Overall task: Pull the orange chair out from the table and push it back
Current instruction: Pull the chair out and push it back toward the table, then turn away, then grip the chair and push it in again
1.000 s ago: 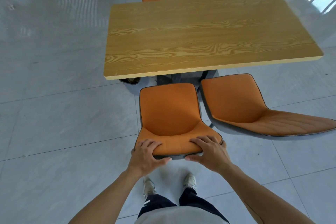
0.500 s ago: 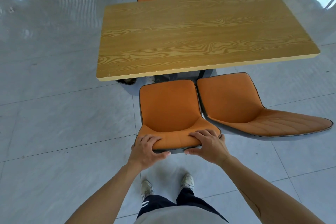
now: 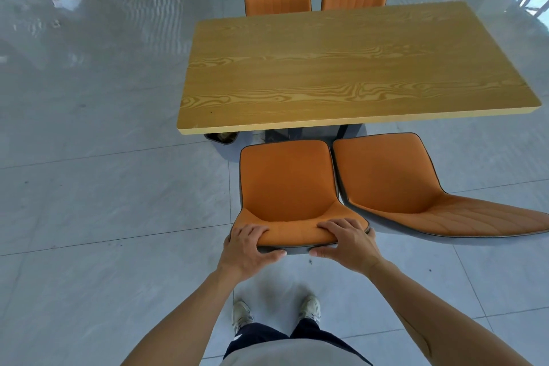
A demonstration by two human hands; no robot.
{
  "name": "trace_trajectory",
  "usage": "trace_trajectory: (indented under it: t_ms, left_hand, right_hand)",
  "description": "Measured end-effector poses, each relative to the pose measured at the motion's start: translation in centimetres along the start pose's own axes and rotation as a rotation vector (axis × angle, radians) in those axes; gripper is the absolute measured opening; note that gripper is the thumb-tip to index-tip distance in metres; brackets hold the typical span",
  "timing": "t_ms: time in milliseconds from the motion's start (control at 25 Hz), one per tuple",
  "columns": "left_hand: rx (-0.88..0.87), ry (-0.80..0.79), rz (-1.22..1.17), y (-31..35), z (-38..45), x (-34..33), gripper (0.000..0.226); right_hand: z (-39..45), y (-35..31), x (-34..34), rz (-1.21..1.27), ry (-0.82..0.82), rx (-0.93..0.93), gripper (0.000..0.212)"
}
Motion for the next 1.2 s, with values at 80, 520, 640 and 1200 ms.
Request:
trace_trajectory:
  t_ms: [80,520,640,1200]
  left_hand:
    - [0.018,0.0,0.0,0.2,-0.3,0.0,0.091]
    - [0.072,-0.023,-0.05,1.0,-1.5,0.8,0.079]
    - [0.081,-0.016,-0.115,0.8,-2.1,1.8,0.075]
    - [0.245,0.061,-0.39,-16.5,-4.6,12.5,0.055]
  right_hand:
    - [0.0,0.0,0.2,0.012,-0.015,0.003,0.092]
    - [-0.8,0.0,1.3,0.031,-0.009,0.04,0.069]
    - [-0.4,-0.6,1.3,0.023,-0.023,0.04,0.069]
    - [6.0,-20.9,-1.2,0.049,-0.169,0.189,0.06]
Point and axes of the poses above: each hand's wrist, its own z-axis towards the middle knuckle, its own x-axis out of the back of the hand, y = z × x, the point moved 5 cm from there along z, towards the middle knuckle, and after that the axes turned 8 degrees about y, right-handed, at the moved point
